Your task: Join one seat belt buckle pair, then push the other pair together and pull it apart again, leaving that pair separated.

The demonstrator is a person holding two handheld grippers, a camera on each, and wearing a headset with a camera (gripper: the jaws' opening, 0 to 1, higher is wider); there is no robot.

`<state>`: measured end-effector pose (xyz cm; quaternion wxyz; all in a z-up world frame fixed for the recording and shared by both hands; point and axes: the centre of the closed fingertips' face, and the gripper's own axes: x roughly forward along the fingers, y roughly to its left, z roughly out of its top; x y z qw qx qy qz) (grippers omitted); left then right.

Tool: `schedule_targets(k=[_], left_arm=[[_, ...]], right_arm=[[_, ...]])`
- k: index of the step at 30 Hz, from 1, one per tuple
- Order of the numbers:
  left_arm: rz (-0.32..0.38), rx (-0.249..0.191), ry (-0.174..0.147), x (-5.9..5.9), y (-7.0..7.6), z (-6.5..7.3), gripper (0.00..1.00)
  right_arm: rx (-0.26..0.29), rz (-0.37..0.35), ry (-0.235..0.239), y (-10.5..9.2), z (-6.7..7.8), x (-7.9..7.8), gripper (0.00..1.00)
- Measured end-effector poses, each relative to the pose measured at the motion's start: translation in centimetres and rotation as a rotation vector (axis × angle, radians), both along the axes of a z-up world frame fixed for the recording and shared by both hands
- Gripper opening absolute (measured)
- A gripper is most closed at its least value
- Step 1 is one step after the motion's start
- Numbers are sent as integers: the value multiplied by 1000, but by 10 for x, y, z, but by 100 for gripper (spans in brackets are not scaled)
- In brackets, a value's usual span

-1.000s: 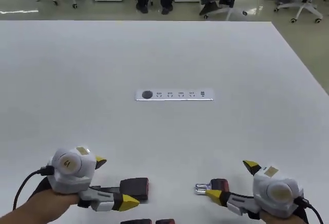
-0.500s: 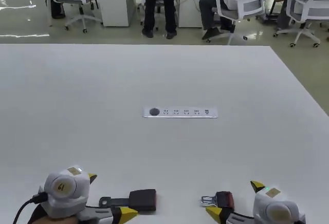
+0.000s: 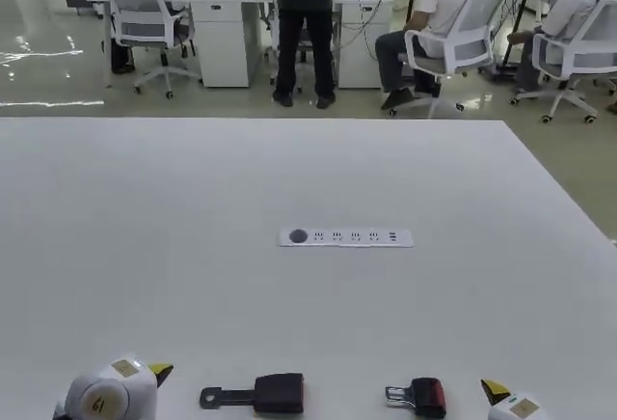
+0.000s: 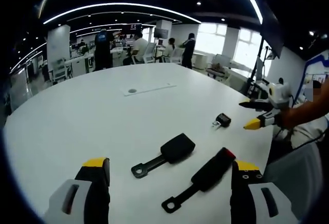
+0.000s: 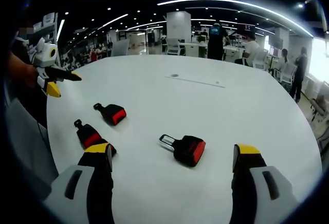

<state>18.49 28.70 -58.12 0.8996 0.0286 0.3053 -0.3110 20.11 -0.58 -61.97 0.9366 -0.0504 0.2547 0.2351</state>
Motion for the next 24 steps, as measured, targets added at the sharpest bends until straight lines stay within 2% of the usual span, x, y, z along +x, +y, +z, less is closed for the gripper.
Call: schedule_targets(k=[2, 13, 15, 17, 21, 24], left_arm=[[-2, -8, -5, -6, 3, 3, 100], [-18, 22, -1, -39, 17, 4, 100], [-19, 23, -4, -43, 24, 4, 100], [-14, 20, -6, -49, 25, 4, 100], [-6, 9, 1, -55, 32, 2, 100], [1, -3, 1, -61, 29, 4, 100]], right_arm=[[3, 3, -9, 2, 5, -11, 98], [4, 5, -40, 1, 24, -33, 99], [4, 1, -50, 0, 28, -36, 99], [5, -4, -53, -1, 28, -37, 99], [0, -7, -58, -3, 28, -42, 99], [-2, -14, -57, -4, 29, -44, 99]])
